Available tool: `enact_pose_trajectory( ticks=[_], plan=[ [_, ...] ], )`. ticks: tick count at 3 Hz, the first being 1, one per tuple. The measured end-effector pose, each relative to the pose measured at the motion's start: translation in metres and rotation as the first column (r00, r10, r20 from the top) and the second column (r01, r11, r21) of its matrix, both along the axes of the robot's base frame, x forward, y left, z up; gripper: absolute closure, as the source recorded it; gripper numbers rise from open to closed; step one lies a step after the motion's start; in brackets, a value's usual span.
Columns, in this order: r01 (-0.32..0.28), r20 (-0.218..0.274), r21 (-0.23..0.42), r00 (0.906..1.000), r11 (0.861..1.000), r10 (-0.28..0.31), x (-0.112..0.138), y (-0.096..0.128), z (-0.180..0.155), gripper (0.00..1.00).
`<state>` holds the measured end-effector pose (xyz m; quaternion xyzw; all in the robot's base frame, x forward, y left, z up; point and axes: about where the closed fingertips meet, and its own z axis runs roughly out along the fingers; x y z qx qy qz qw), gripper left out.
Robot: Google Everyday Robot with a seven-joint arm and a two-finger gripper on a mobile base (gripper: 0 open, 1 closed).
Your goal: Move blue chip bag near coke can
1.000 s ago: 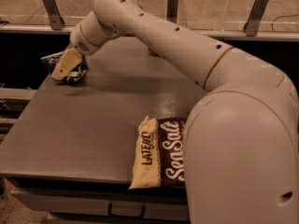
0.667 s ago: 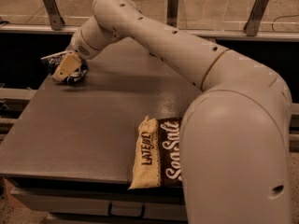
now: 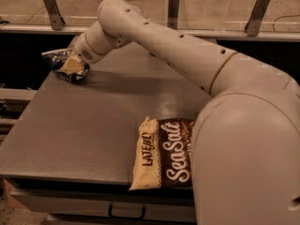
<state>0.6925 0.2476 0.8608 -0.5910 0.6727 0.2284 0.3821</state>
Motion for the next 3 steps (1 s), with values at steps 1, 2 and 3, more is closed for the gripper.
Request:
enact_pose_trajectory(
  ticks=[1,2,3],
  plan=[
    [0.048,0.050,0.003,0.9976,0.999,-0.048,-0.001,-0.022,0.021,0.87],
    [0.129,0.180,-0.011,0.9757,0.992,-0.125,-0.020,-0.059,0.083,1.00],
    [0.130,0.180,-0.011,0.9757,0.992,-0.125,-0.020,-0.059,0.083,1.00]
  ],
)
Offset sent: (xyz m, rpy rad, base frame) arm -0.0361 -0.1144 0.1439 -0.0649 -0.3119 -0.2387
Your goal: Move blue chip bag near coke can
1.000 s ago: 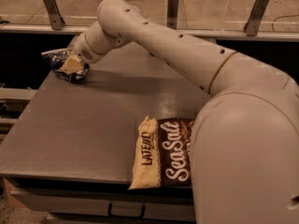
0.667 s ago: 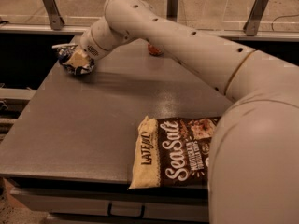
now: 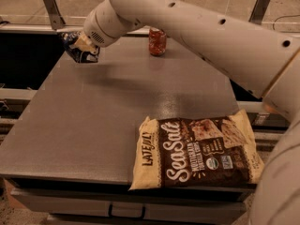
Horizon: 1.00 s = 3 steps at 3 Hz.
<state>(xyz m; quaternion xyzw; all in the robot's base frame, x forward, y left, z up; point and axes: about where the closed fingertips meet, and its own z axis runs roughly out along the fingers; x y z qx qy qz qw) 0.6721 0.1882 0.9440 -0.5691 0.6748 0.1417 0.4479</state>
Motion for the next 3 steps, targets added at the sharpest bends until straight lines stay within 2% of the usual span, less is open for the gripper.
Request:
enact_pose_trajectory(
  ticks=[1,2,3],
  plan=[
    [0.053,-0.005,-0.022,0.9986,0.998,-0.053,0.002,-0.027,-0.002,1.00],
    [0.141,0.018,-0.076,0.9900,0.987,-0.140,0.005,-0.070,0.005,1.00],
    [0.231,0.068,-0.132,0.9723,0.964,-0.223,0.009,-0.110,0.019,1.00]
  ],
)
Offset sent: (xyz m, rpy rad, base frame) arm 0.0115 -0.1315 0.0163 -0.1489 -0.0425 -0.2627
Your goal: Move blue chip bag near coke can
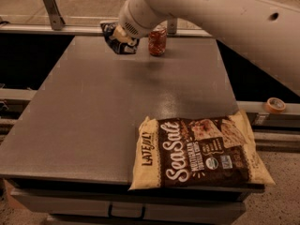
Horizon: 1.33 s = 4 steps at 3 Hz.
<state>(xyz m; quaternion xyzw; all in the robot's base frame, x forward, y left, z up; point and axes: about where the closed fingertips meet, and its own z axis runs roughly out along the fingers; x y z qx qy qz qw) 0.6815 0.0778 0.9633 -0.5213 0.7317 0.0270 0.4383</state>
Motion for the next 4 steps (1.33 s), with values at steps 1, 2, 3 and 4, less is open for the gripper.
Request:
enact_pose_trajectory(
  ticks=[1,2,3,4],
  plan=[
    [0.130,0.062,-0.059,0.9900,0.990,-0.127,0.003,-0.061,0.020,1.00],
    [0.239,0.145,-0.073,0.9630,0.968,-0.227,0.010,-0.124,0.048,1.00],
    [0.328,0.191,-0.052,0.9305,0.943,-0.313,0.023,-0.187,0.062,1.00],
    [0.364,0.162,-0.021,0.9202,0.931,-0.356,0.041,-0.222,0.040,1.00]
  ],
)
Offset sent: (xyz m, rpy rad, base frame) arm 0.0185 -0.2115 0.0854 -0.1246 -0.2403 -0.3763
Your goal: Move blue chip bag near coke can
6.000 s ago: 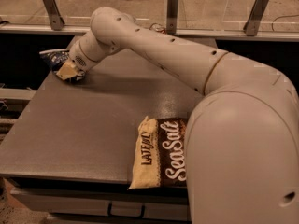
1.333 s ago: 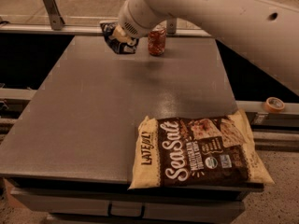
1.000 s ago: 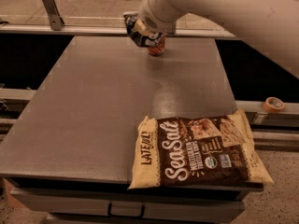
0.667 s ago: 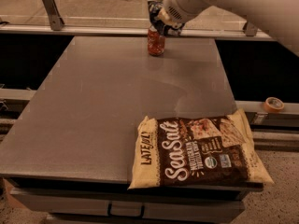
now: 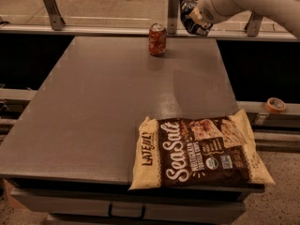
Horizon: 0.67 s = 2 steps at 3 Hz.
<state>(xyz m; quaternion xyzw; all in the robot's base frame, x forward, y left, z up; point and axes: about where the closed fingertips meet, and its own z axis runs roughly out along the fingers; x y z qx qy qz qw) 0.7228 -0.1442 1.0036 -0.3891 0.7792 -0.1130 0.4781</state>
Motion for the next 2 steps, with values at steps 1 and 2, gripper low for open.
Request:
enact_pose_trajectory(
  ticks=[1,2],
  plan=[
    [-0.002,-0.062,0.055,0.9981,0.998,0.005,0.023,-0.009,-0.045,1.00],
    [-0.021,-0.127,0.103,0.9913,0.994,0.034,0.037,-0.002,-0.087,1.00]
  ],
)
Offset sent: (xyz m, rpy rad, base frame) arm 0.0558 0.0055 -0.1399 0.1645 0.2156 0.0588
